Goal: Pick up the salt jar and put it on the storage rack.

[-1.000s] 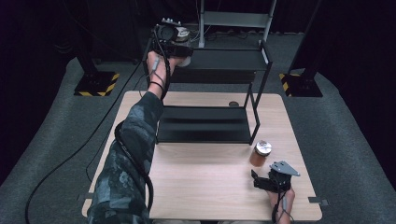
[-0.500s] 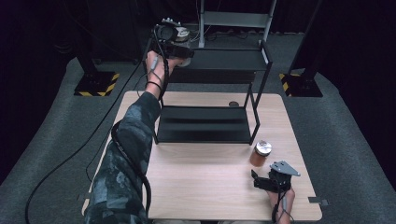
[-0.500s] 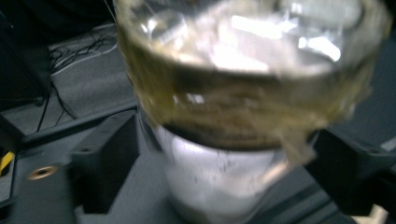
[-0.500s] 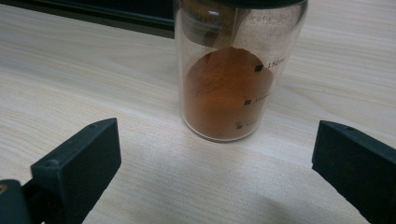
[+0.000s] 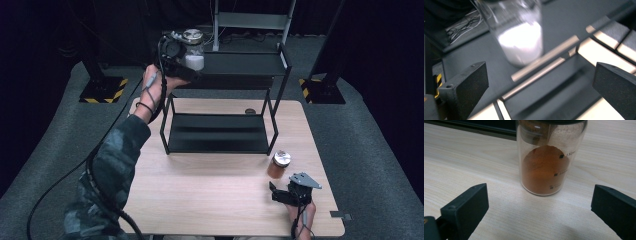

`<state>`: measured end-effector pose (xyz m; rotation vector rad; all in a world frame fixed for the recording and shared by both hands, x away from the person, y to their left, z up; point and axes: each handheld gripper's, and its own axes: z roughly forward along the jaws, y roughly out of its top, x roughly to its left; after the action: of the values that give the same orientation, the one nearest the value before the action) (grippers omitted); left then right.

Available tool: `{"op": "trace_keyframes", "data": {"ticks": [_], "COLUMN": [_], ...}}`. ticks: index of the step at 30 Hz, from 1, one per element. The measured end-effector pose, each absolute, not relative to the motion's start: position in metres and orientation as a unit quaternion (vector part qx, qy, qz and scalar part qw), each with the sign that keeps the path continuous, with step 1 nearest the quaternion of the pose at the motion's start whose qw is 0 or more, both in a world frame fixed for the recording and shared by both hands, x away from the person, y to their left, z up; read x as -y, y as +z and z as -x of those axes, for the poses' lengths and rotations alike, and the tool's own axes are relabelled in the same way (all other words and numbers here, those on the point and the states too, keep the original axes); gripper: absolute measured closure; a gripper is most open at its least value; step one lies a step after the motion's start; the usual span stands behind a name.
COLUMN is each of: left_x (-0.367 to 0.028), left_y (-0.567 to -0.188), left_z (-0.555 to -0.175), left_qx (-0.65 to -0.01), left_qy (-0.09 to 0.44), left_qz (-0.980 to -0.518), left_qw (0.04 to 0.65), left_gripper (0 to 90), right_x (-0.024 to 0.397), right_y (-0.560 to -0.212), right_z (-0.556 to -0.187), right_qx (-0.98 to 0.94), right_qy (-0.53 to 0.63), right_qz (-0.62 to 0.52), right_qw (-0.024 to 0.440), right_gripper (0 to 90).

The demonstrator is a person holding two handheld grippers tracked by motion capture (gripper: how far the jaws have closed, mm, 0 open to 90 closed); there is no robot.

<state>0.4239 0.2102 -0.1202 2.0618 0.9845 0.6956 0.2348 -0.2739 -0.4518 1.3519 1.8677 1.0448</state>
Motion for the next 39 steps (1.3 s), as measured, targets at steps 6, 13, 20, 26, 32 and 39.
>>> {"op": "trace_keyframes", "data": {"ticks": [6,13,20,26,32,39], "left_x": [-0.218,-0.219,-0.215,-0.225,-0.232,-0.233], "left_y": [-0.141,-0.182,-0.228,-0.263,-0.304,-0.36], "left_z": [-0.388,-0.354,-0.34,-0.334,-0.326,-0.313], "left_qx": [-0.342,-0.309,-0.299,-0.305,-0.32,-0.352], "left_qy": [0.27,0.272,0.256,0.216,0.193,0.186], "left_qz": [-0.824,-0.848,-0.865,-0.871,-0.872,-0.866], "left_qw": [0.361,0.335,0.312,0.32,0.317,0.303], "left_gripper": [0.0,0.0,0.0,0.0,0.0,0.0], "right_x": [0.273,0.273,0.273,0.272,0.272,0.271], "right_y": [-0.452,-0.451,-0.452,-0.452,-0.451,-0.451], "right_z": [-0.235,-0.235,-0.235,-0.234,-0.235,-0.234], "right_qx": [-0.704,-0.704,-0.704,-0.703,-0.704,-0.704], "right_qy": [0.392,0.391,0.391,0.391,0.389,0.389], "right_qz": [-0.509,-0.51,-0.51,-0.511,-0.51,-0.511], "right_qw": [0.302,0.301,0.303,0.303,0.304,0.304], "right_gripper": [0.0,0.0,0.0,0.0,0.0,0.0]}}
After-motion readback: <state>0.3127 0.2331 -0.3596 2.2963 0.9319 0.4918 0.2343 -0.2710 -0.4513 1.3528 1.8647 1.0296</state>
